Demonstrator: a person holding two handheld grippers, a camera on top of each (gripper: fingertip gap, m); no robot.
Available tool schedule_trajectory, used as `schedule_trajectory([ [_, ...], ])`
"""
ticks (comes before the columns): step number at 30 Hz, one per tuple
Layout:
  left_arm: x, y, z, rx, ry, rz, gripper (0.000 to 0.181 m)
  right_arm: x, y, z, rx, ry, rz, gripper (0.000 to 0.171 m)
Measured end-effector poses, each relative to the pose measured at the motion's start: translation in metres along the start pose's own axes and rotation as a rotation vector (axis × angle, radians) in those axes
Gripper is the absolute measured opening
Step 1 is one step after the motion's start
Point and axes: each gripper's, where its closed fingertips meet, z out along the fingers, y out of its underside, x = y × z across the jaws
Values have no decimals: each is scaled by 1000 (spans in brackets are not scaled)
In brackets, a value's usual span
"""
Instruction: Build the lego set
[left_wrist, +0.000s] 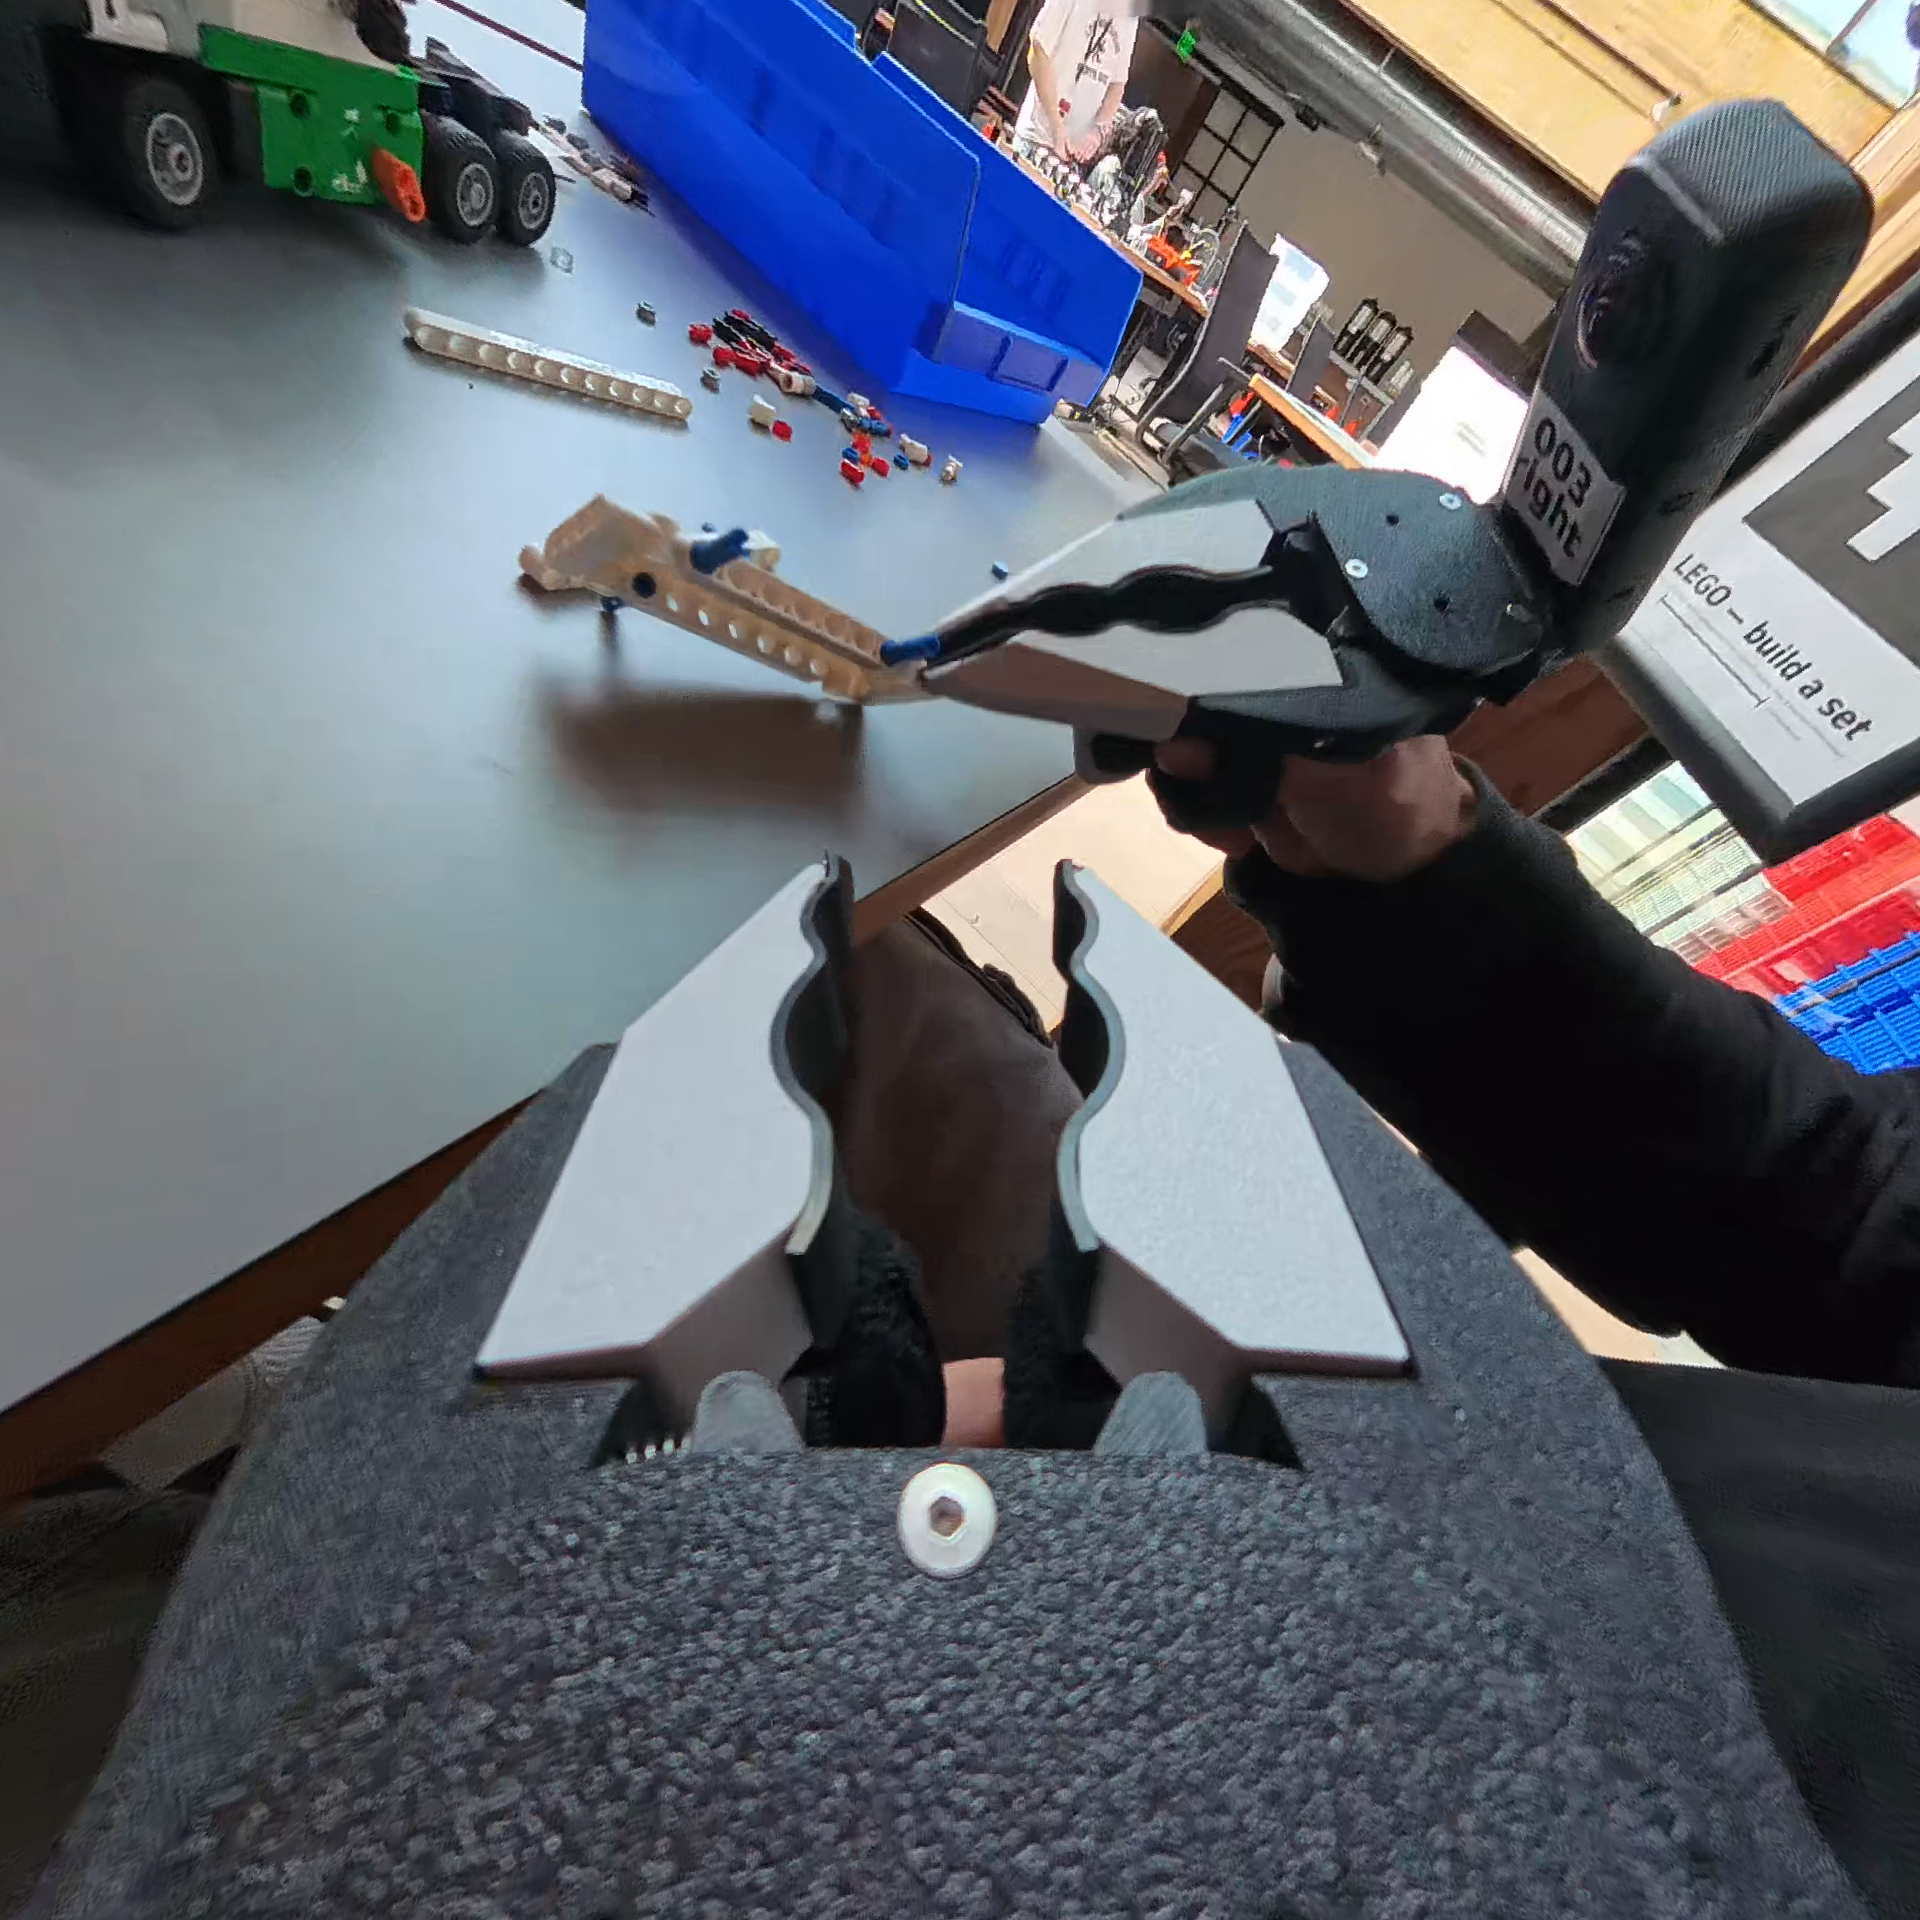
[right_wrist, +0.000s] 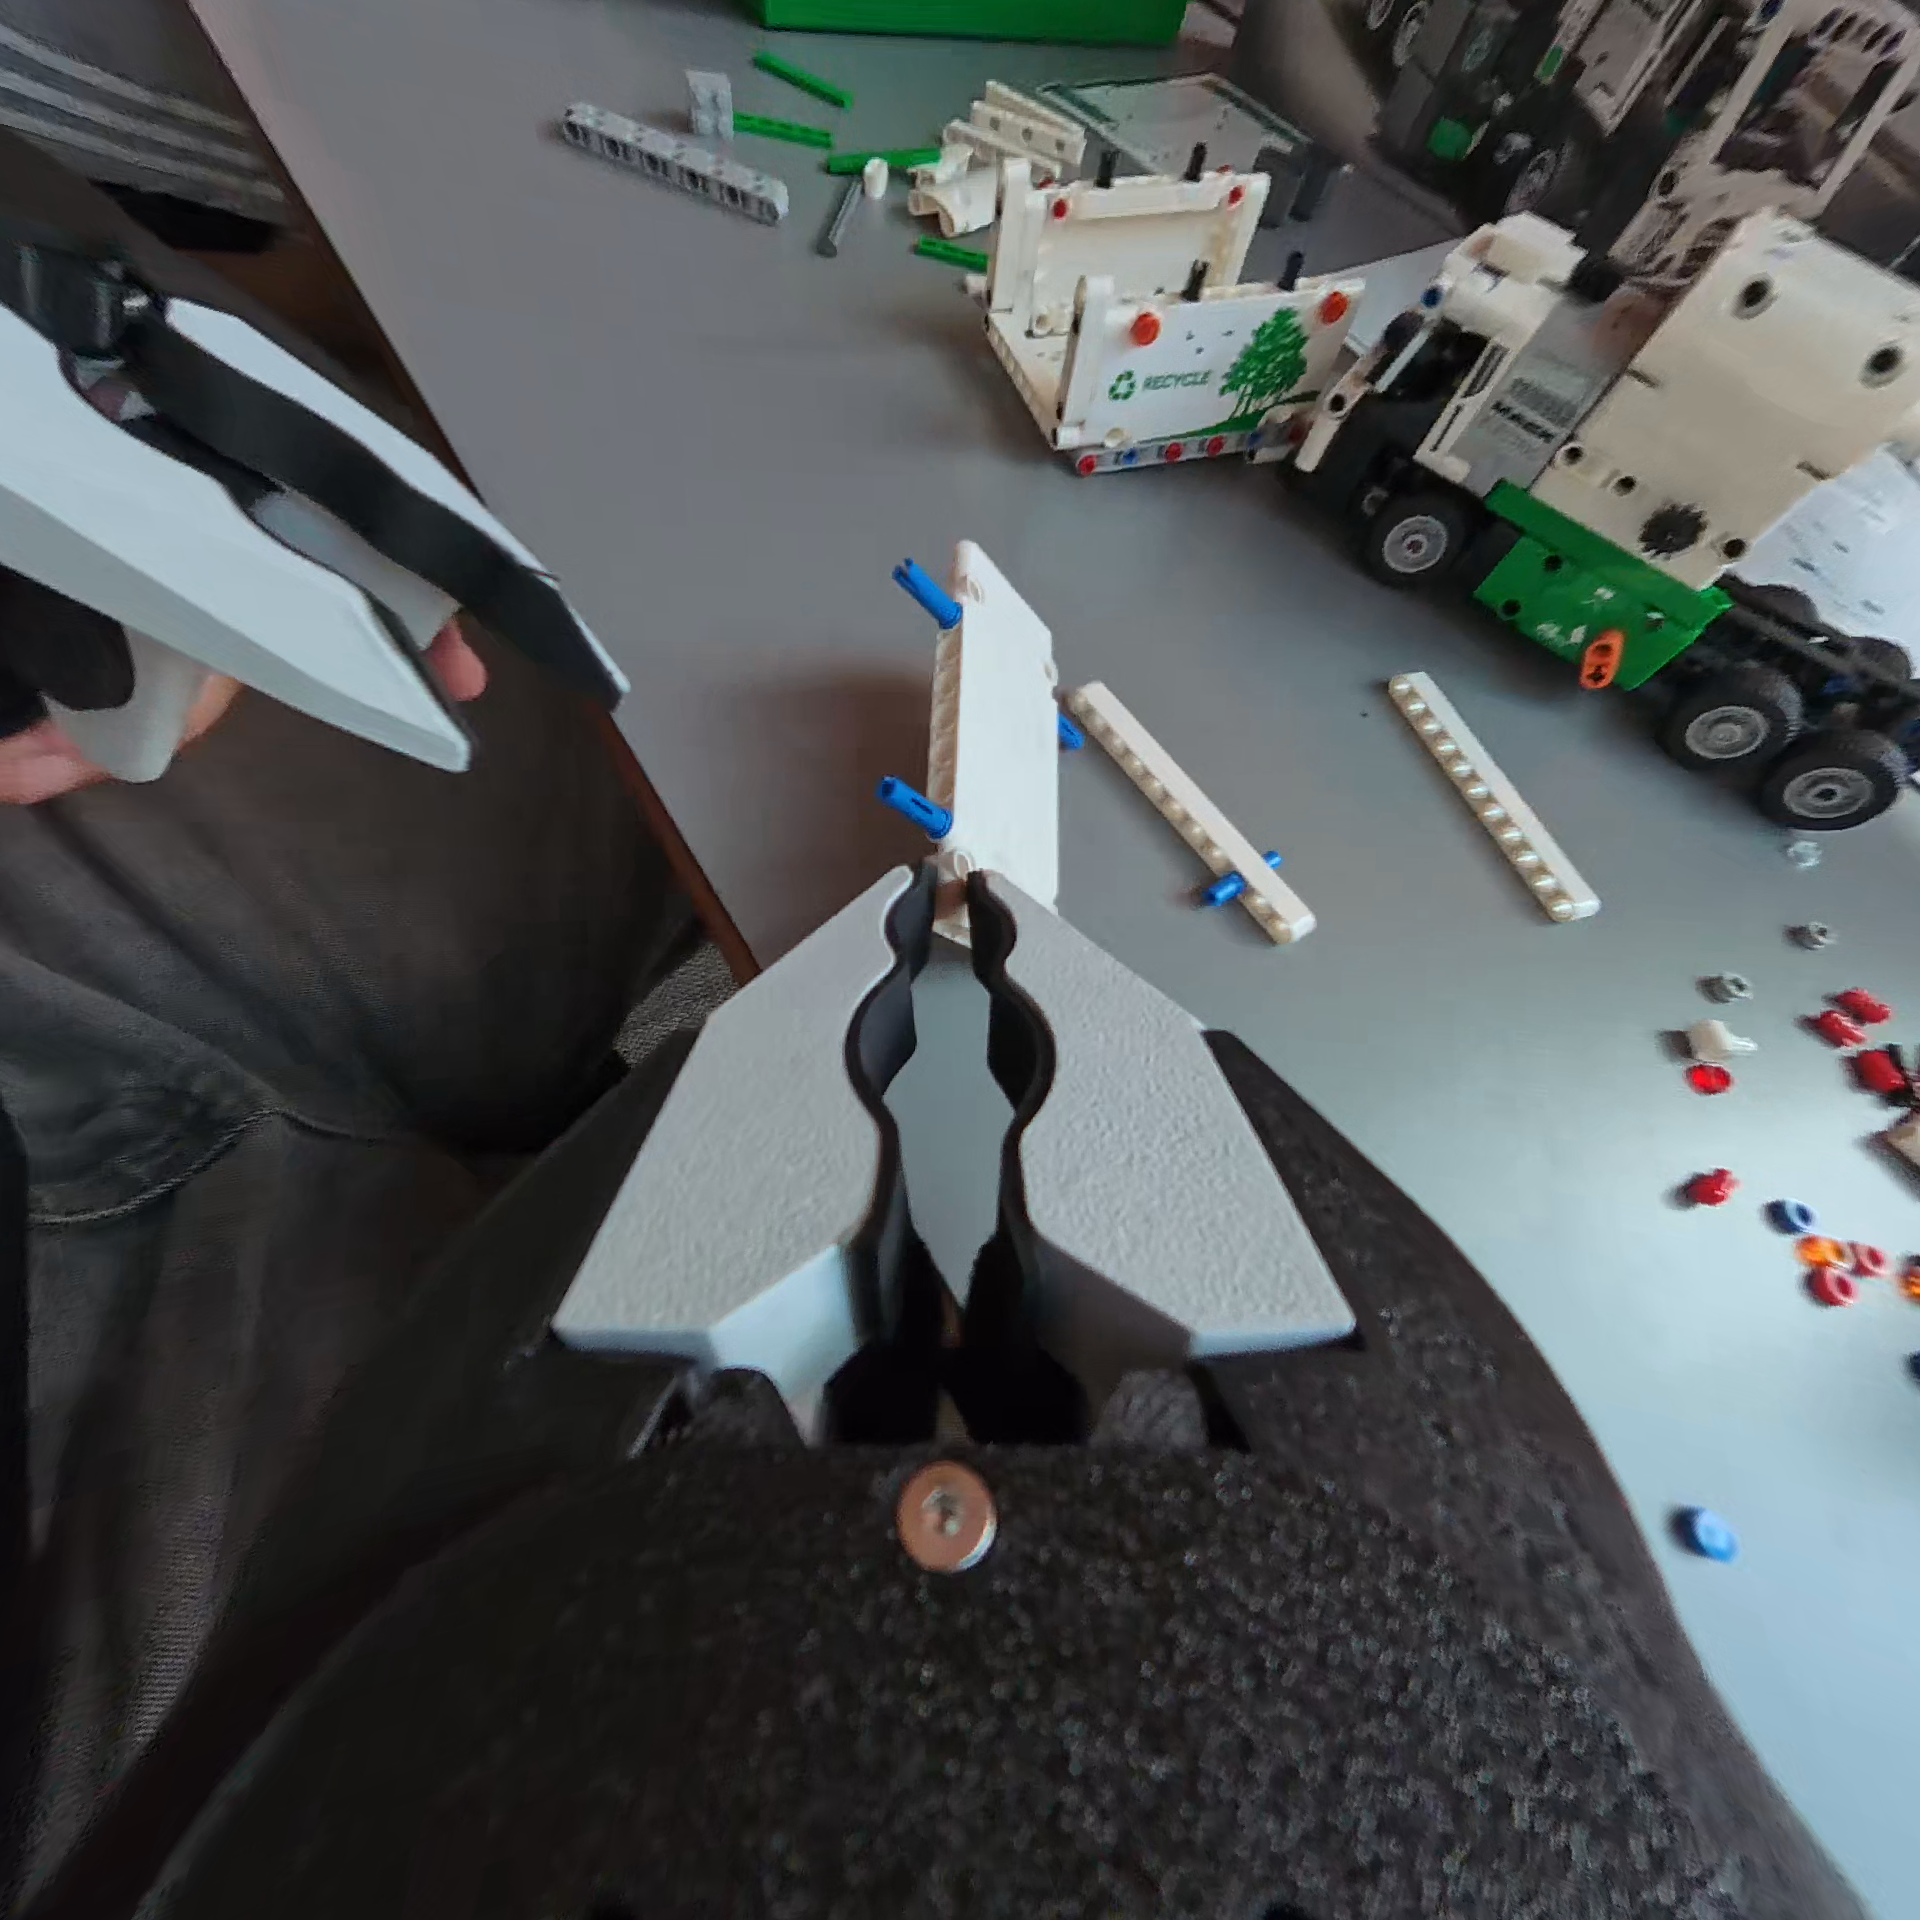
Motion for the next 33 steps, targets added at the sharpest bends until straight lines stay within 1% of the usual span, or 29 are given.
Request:
schedule_trajectory([
  [1, -3, -1, 1, -6, -5, -12, 36, -5, 0, 3, 0, -29, 17, 5],
  [2, -5, -2, 2, -16, -11, -20, 36, -8, -1, 6, -3, -53, 25, 5],
  [4, -10, -3, 1, -19, -28, -35, 36, -18, 9, 14, -80, -127, 32, 2],
  [6, -11, -1, -3, -29, -34, -44, 36, -35, 9, 13, -83, -227, 65, 3],
  [7, -11, 1, -7, -34, -33, -43, 36, -43, 10, 12, -93, -266, 72, 7],
  [9, -10, 7, -16, -29, -42, -22, 36, -42, 1, 10, -56, -251, 51, 17],
  [11, -9, 12, -25, -14, -51, -2, 36, -28, -18, 15, 21, -192, -12, 27],
  [12, -9, 14, -28, -2, -50, -4, 36, -13, -22, 21, 24, -131, -50, 32],
  [13, -10, 16, -30, 4, -45, -15, 36, -4, -23, 30, -3, -110, -75, 40],
  [14, -10, 17, -30, 6, -36, -35, 36, -1, -20, 39, -57, -137, -70, 46],
  [17, -13, 20, -28, -1, -10, -91, 36, -7, -1, 59, -229, -280, -16, 56],
  [18, -14, 20, -27, -5, -7, -97, 36, -13, -4, 60, -222, -326, 22, 51],
  [19, -16, 20, -27, -3, -11, -94, 36, -22, -5, 56, -222, -379, 31, 40],
  [20, -18, 18, -27, 4, -20, -89, 36, -30, -5, 54, -220, -404, 20, 40],
  [22, -24, 14, -27, 19, -47, -90, 37, -43, -6, 50, -187, -396, -26, 40],
  [24, -28, 12, -26, 31, -54, -122, 42, -49, -8, 47, -151, -342, -89, 40],
  [27, -27, 7, -23, 52, 4, -212, 44, -60, -14, 41, -84, -294, -169, 40],
  [29, -29, 1, -24, 91, 32, -274, 42, -59, -22, 39, -32, -241, -166, 40],
  [31, -30, -6, -26, 139, 76, -344, 33, -58, -28, 36, 6, -228, -153, 40],
  [33, -31, -8, -27, 145, 111, -400, 33, -51, -33, 35, 44, -194, -103, 40],
])
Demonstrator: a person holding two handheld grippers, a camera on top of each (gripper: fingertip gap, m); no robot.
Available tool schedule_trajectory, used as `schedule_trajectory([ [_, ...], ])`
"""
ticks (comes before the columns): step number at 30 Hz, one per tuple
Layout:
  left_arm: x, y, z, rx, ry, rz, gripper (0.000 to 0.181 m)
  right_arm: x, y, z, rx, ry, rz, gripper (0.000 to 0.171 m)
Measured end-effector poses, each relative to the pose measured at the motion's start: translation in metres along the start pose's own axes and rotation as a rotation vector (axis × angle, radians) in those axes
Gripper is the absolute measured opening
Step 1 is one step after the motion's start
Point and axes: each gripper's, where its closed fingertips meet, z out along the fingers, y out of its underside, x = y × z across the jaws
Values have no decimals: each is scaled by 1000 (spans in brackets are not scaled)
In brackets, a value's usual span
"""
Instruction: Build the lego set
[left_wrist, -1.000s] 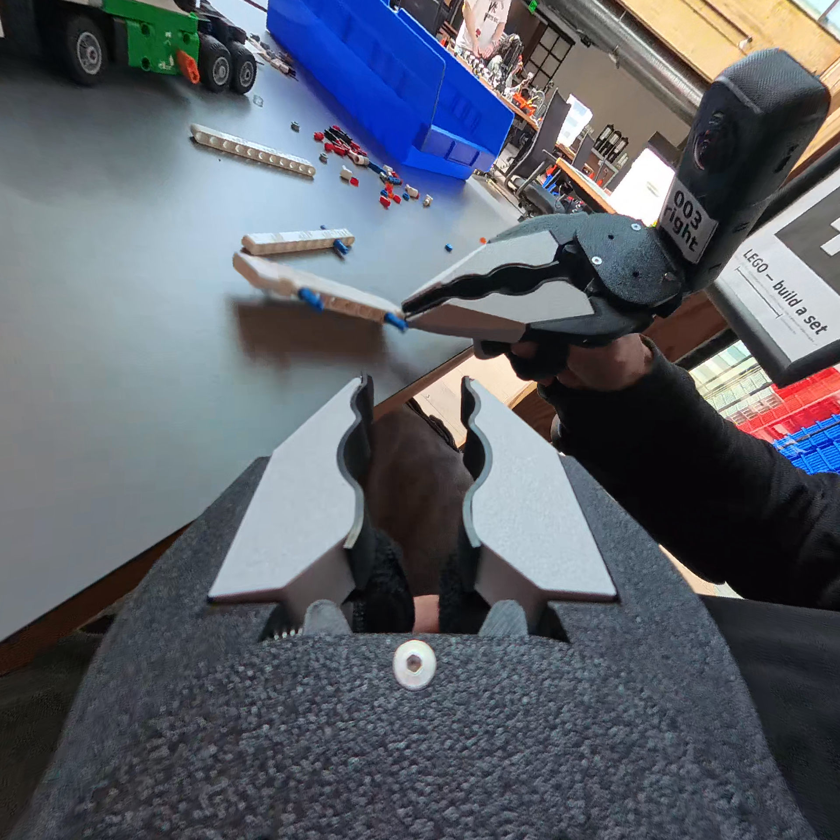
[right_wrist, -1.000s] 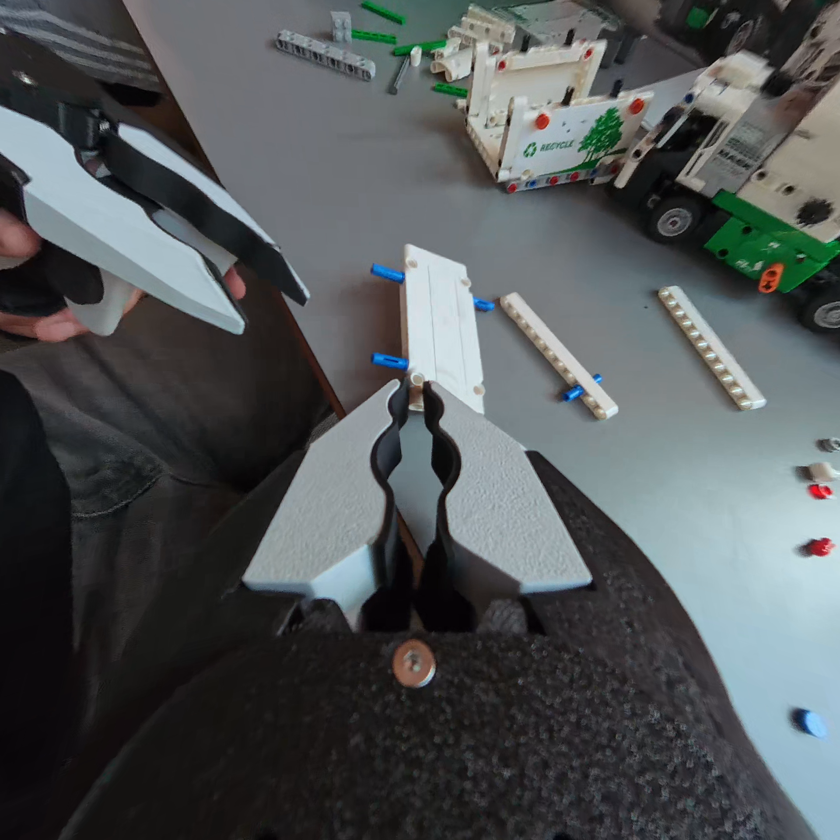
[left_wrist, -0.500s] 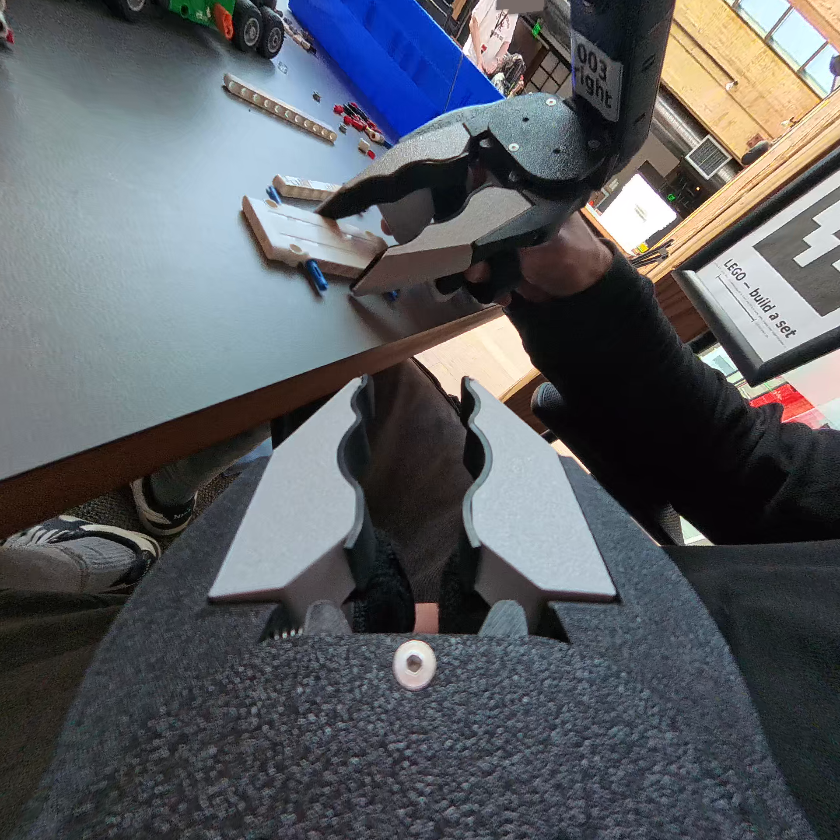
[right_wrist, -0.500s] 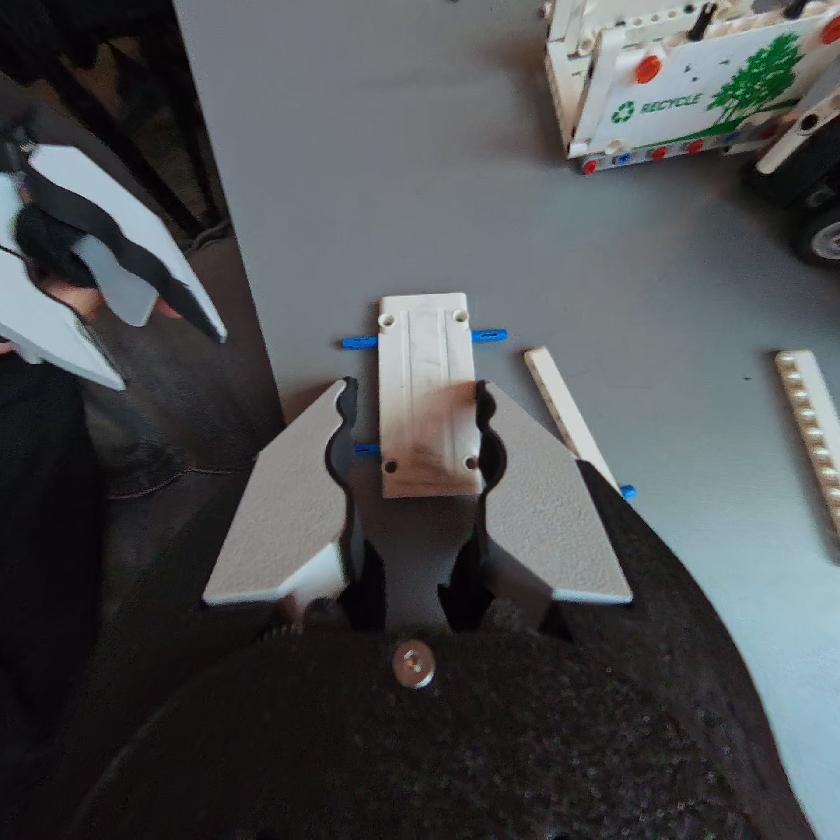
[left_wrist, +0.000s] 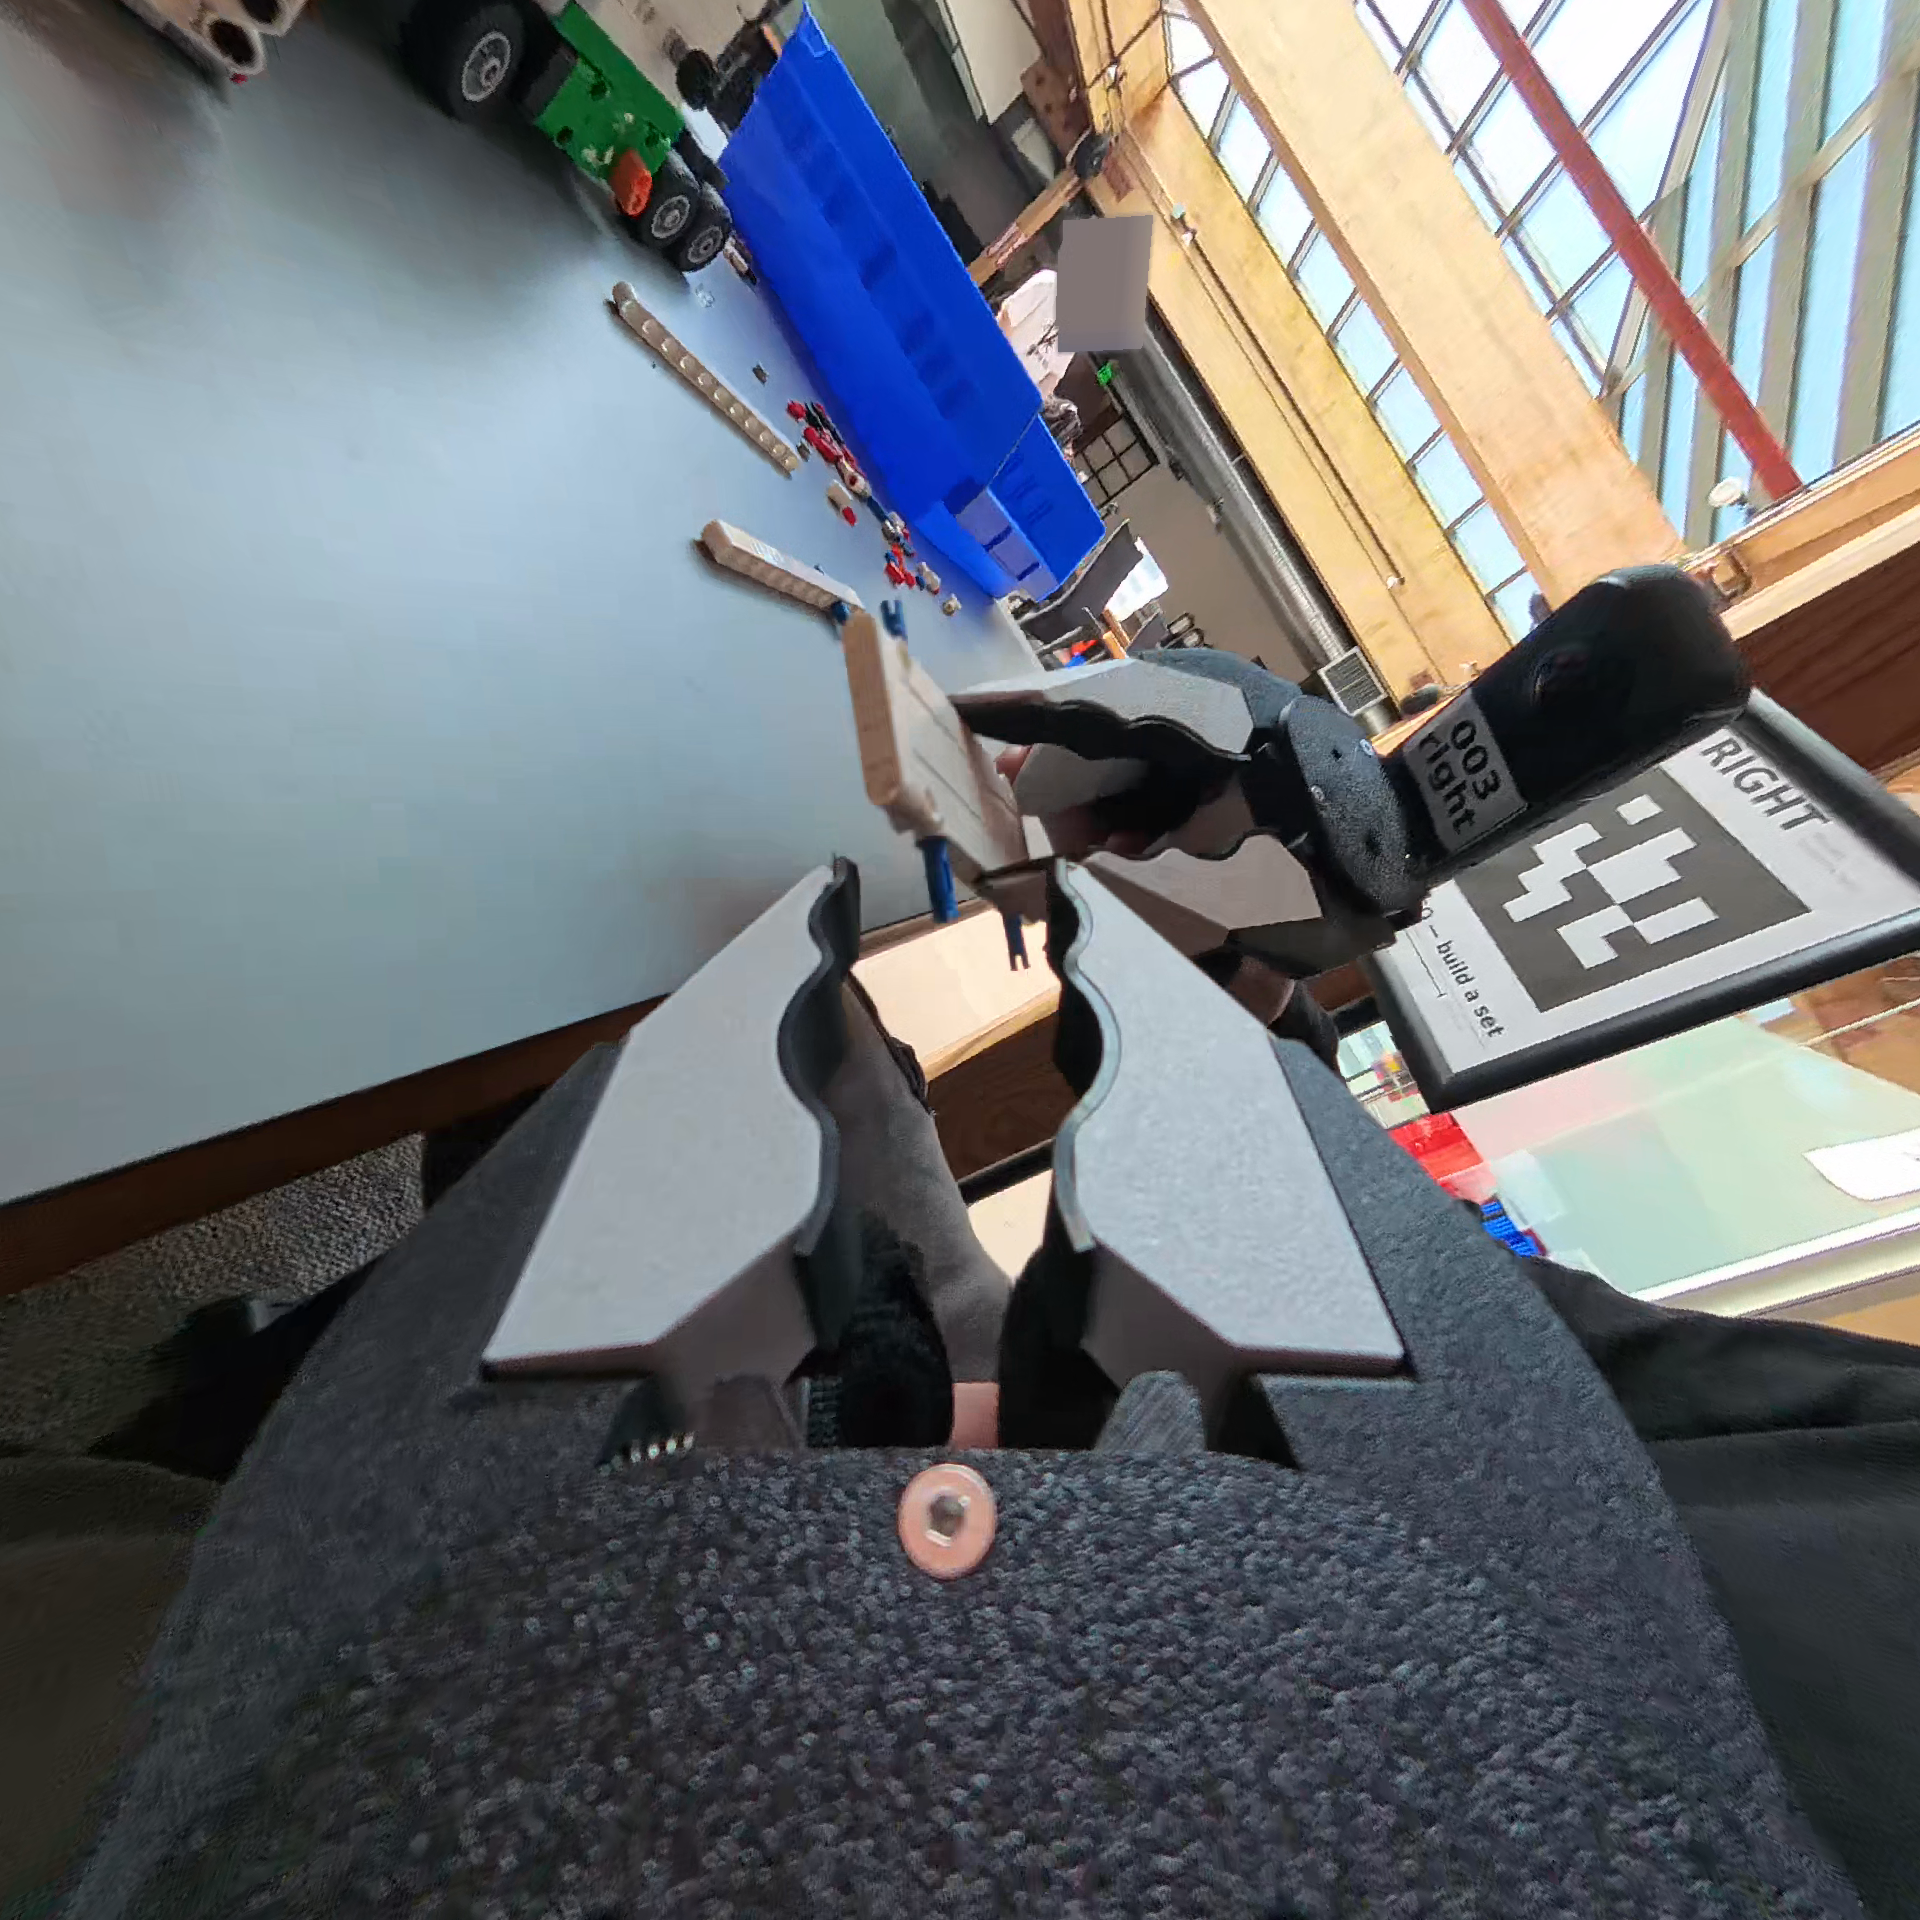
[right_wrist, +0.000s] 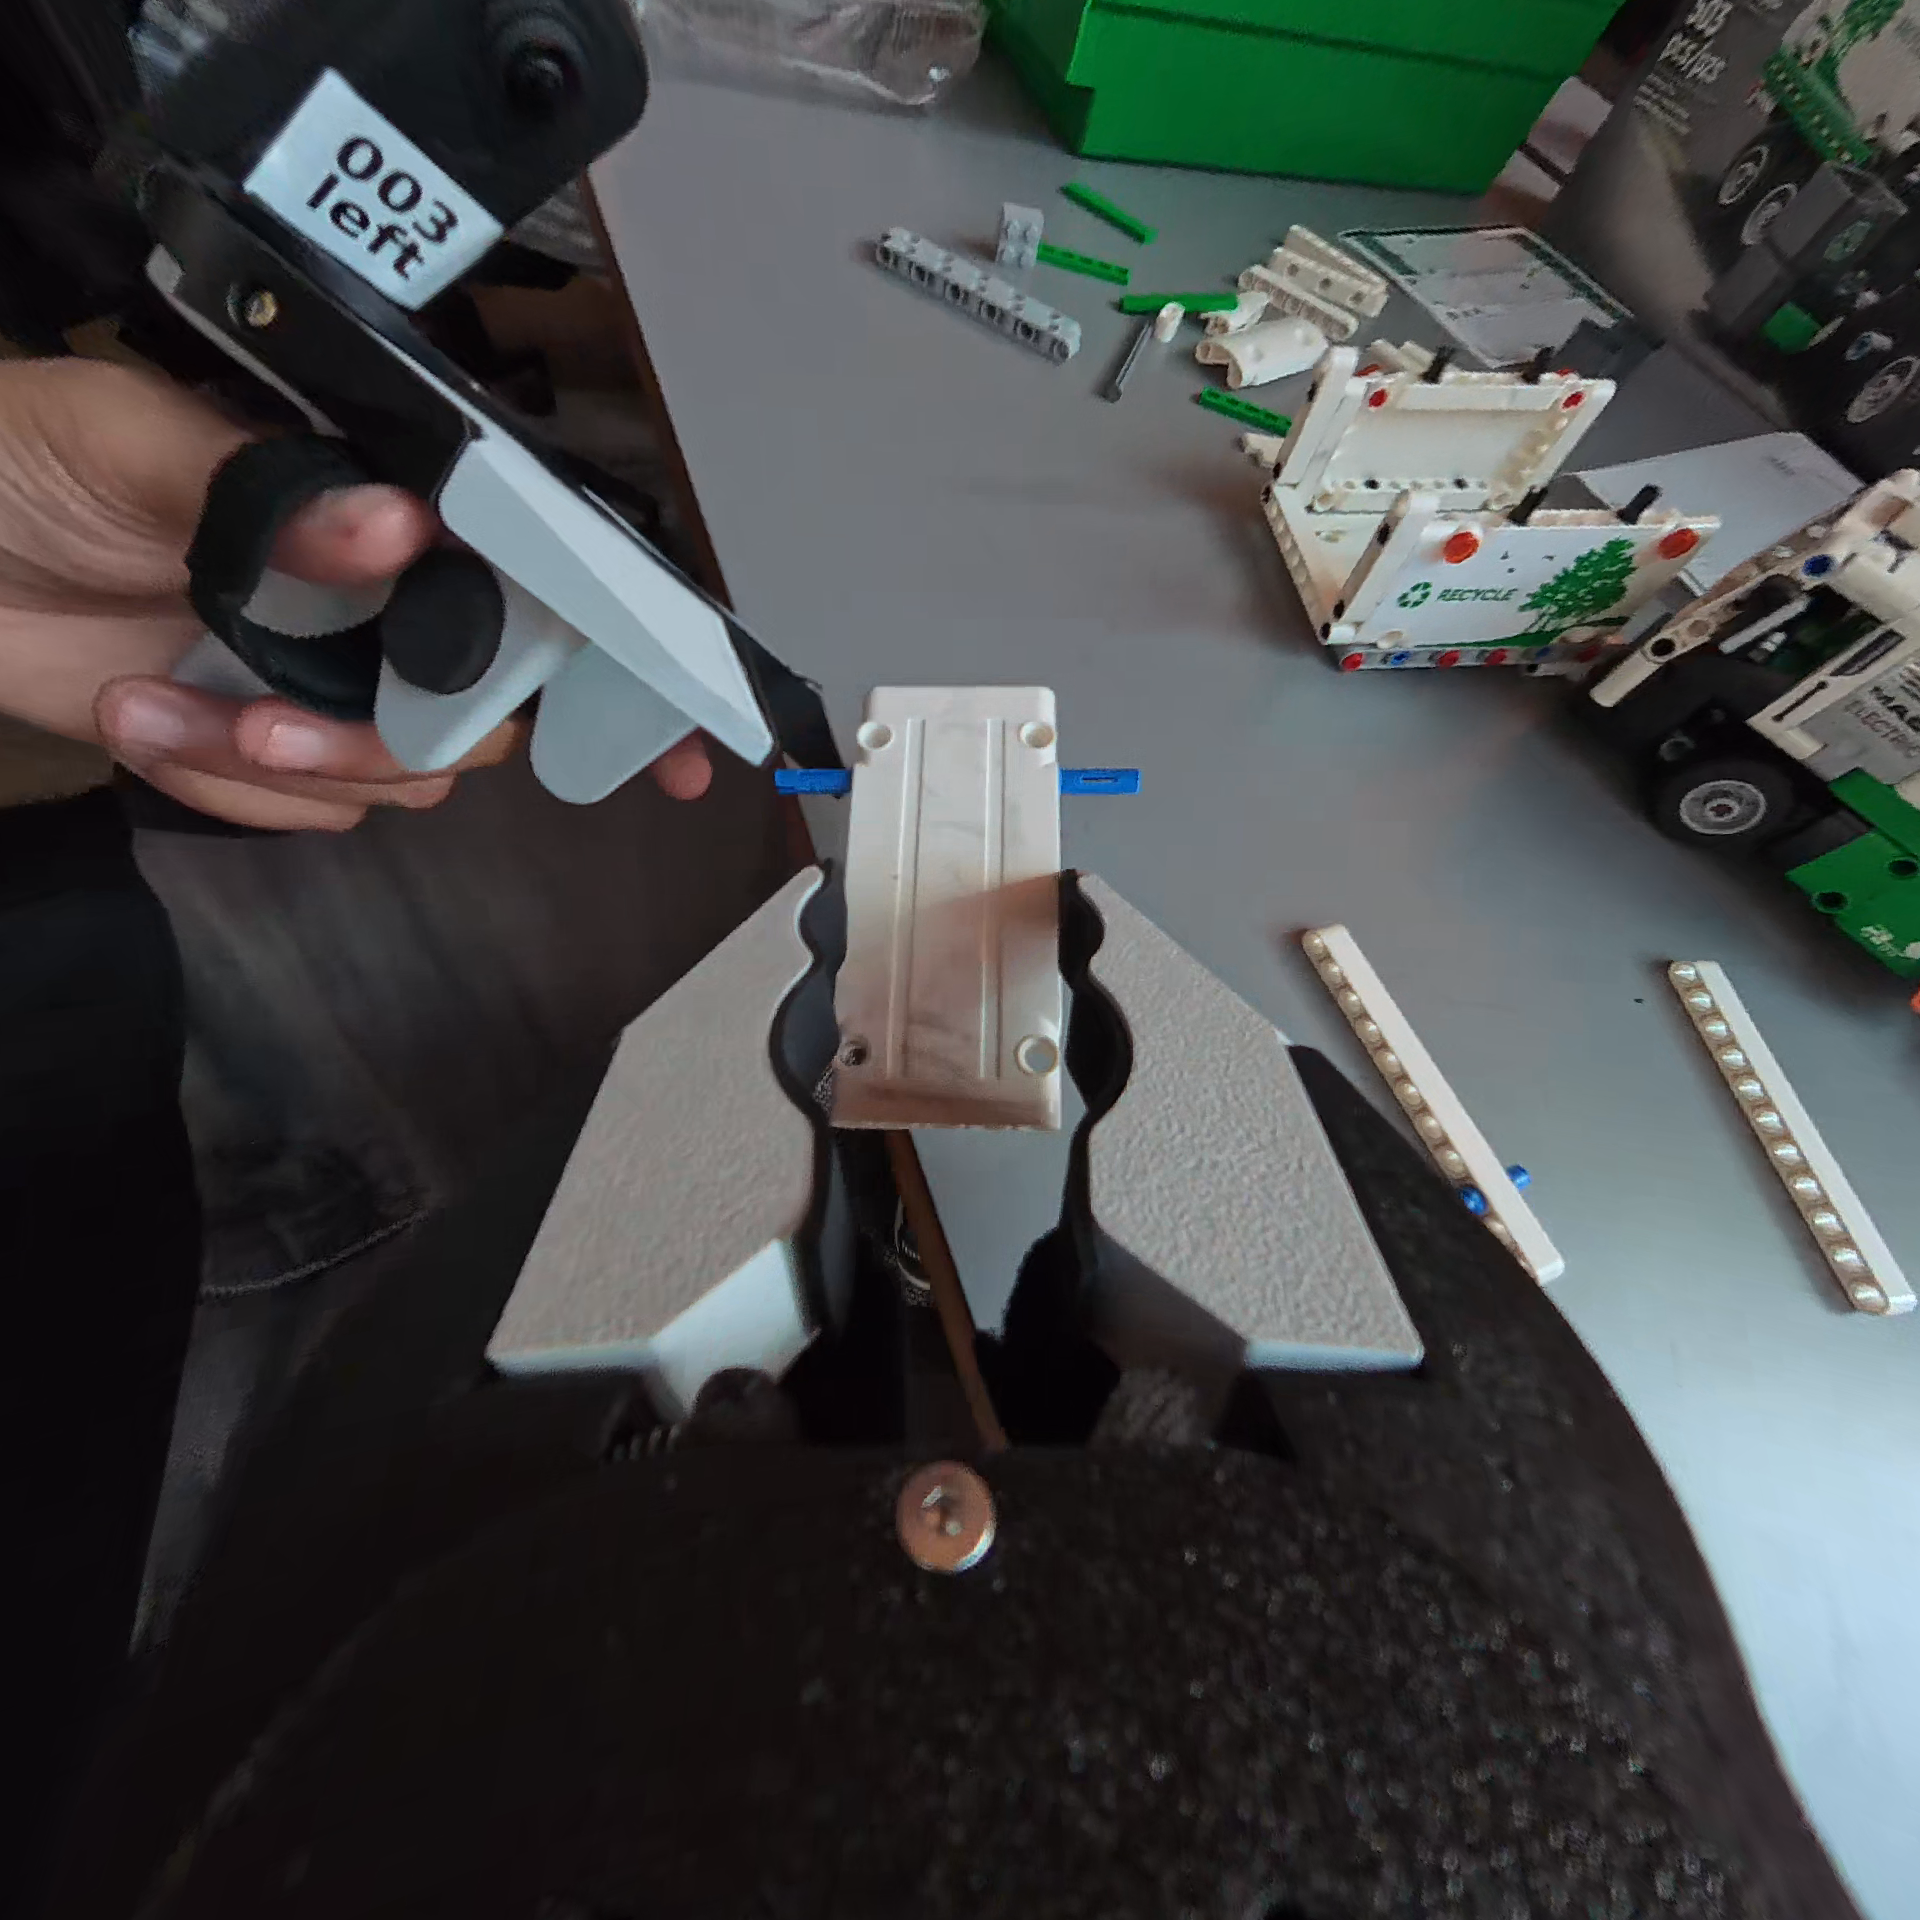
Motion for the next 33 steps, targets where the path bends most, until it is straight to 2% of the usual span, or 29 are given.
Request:
schedule_trajectory([
  [3, -5, -4, -3, 12, -9, 7, 32, 6, -3, -2, 55, 16, 57, 40],
  [7, 13, -14, 1, 50, 49, 87, 32, -16, -22, -1, 145, 19, 38, 40],
  [8, 15, -15, 1, 57, 46, 114, 26, -20, -24, 1, 140, 45, 10, 40],
  [9, 16, -17, 0, 71, 39, 140, 9, -24, -25, 2, 140, 65, -4, 40],
  [11, 20, -19, -4, 79, 41, 186, 5, -28, -25, 3, 129, 87, -29, 39],
  [12, 18, -17, -5, 49, 27, 222, 4, -28, -24, 1, 121, 73, -39, 33],
  [15, 18, -18, -13, -27, 50, 293, 4, 1, -20, -17, 75, 5, -31, 32],
  [17, 24, -13, -17, -107, 108, 335, 5, 39, 0, -23, -48, -50, -4, 32],
  [21, 36, -6, -19, -141, 202, 349, 4, 93, 39, -11, -233, -135, -73, 25],
  [24, 33, -2, -16, -143, 192, 372, 5, 100, 45, -4, -322, -283, -30, 20],
  [27, 31, -8, -18, -115, 185, 356, 4, 103, 55, -2, -412, -361, -30, 14],
  [31, 24, -18, -21, -70, 159, 325, 4, 102, 52, 9, -407, -310, -54, 6],
  [33, 26, -25, -23, -22, 162, 293, 4, 86, 28, 12, -313, -230, -60, 6],
])
